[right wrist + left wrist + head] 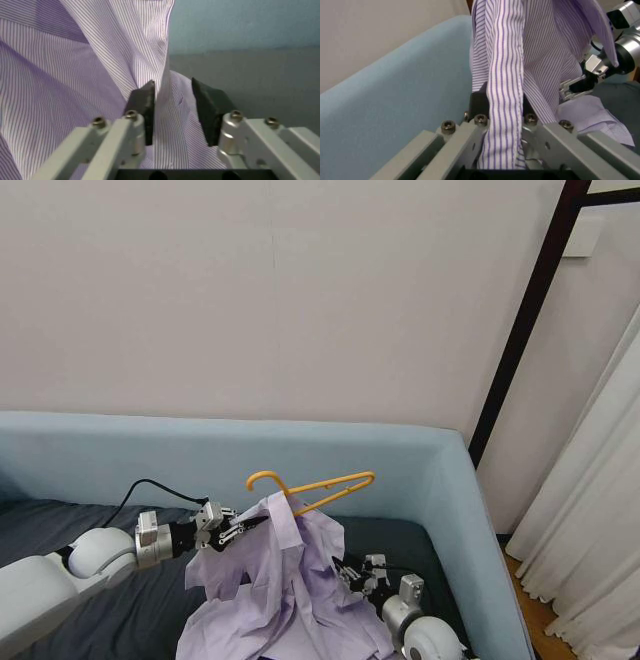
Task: Pick up the clothes from the sofa and hang them on the clothes hanger.
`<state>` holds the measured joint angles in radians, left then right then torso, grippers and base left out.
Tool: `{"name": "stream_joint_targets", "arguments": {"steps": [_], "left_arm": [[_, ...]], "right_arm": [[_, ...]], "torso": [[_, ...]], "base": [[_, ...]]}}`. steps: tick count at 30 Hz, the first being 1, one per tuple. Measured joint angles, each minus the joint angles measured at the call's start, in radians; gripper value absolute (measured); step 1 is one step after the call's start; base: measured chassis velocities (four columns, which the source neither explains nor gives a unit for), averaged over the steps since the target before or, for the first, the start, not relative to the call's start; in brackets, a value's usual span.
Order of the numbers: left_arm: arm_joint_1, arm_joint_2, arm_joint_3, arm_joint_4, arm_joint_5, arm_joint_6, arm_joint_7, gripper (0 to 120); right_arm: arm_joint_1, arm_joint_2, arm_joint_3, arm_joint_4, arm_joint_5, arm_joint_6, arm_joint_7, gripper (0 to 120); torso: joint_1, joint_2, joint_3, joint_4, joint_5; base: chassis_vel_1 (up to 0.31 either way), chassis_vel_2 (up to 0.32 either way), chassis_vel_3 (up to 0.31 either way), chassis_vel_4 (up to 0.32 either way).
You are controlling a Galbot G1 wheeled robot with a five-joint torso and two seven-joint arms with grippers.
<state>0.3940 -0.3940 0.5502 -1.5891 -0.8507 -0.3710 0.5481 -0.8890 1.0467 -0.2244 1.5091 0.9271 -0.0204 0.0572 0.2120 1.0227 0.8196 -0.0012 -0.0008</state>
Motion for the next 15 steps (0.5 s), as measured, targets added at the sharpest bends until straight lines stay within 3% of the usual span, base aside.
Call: {"name": "stream_joint_targets", "arguments": {"steps": [7,15], "left_arm": [[0.019,0.007,-0.012,-0.002,-0.001,-0.003,0.001,1],[0.04,0.01,-0.019,0.001,-0.001,-0.01,0.008,1]], "right_arm": [[-0.012,-0.003,-0.002,0.003,-0.011,0.009,0.01,1],[-0.015,-0.003,0.007,0.015,-0.007,0.015,0.005,0]], "torso": [[0.0,0.0,0.0,0.0,0.0],[0.0,0.0,0.0,0.0,0.0]], "base": [[0.0,0.0,0.0,0.0],[0.0,0.0,0.0,0.0]]}}
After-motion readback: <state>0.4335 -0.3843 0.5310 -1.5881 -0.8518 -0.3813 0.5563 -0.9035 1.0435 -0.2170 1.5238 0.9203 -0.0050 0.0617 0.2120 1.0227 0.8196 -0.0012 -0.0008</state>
